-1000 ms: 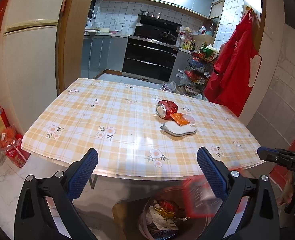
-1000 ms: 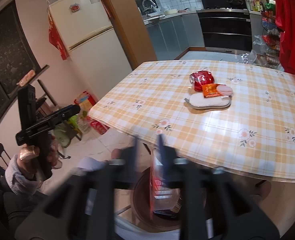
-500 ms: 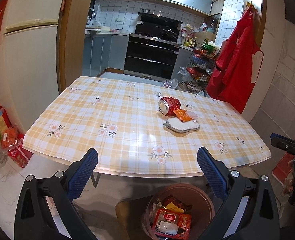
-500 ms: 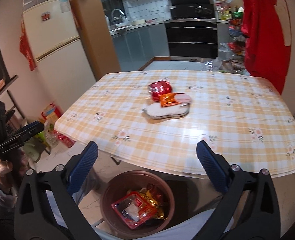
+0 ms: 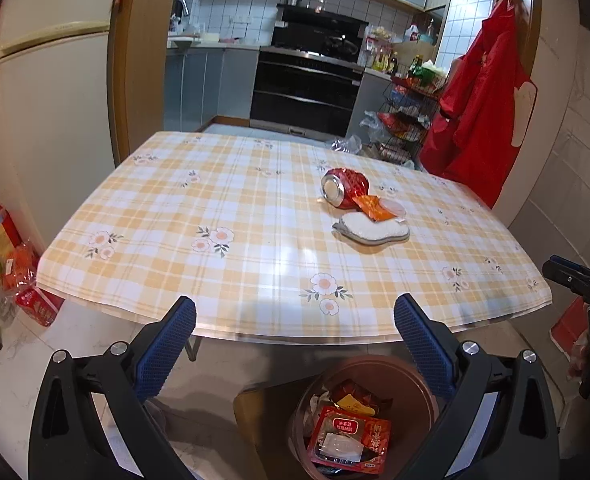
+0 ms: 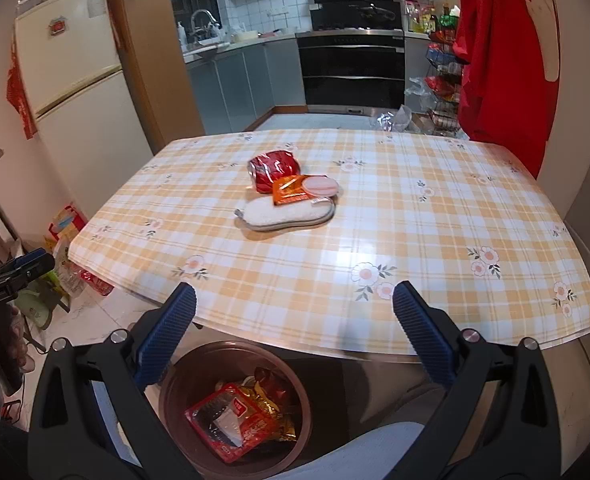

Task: Collect trash
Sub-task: 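Move both tools back toward the remaining trash on the table, then grasp the pink round lid with the right gripper while the left gripper grasps the orange snack packet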

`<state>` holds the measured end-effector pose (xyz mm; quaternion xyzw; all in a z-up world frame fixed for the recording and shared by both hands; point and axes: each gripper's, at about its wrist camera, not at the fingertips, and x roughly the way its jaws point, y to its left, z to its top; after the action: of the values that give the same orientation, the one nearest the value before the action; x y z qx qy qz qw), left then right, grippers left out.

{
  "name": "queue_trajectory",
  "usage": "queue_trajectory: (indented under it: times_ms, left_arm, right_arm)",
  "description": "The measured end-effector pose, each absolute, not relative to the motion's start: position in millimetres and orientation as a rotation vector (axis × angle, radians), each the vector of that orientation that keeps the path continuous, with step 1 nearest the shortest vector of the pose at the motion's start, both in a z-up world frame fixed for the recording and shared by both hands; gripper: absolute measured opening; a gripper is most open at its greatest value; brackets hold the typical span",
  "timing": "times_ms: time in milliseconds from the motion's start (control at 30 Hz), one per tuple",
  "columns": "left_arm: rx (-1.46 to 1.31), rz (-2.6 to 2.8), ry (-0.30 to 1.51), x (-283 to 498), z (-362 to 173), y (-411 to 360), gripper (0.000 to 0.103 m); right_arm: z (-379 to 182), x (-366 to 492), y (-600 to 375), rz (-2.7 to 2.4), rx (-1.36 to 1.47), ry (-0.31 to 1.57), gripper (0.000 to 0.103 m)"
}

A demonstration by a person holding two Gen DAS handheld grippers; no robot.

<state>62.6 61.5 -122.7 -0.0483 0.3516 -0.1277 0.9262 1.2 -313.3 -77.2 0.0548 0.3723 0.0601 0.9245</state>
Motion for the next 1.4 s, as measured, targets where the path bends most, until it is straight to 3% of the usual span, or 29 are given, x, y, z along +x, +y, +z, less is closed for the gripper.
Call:
queue_trajectory:
  times_ms: [667,933,1033,1267,1400]
  left_arm:
    - [-0.037,-0.345,0.789,164,-146,-9,0.097]
    - [-0.065,-0.418,0.86,241,-168,-48,0.082]
    - [-0.077,-0.438,0.884,268,-178,-59,0.076]
    - [-0.148,-0.477,0.948,313,-200,-73,0.065]
    - [-0.18,-0.511,0.981,328,-210,-82,0.061]
  right_arm:
    - [-118,117,-347,0.155,0.078,0.815,0.097]
    - [-156,227,-351,0.251,0.089,0.837,0.095]
    - [-175,270,-346,0.28,0.101,0.877,0.085]
    - [-219,336,-321,0.312,0.085,0.993,0.083]
    - [-232,348,-323,0.324,0.142,1.043,0.067]
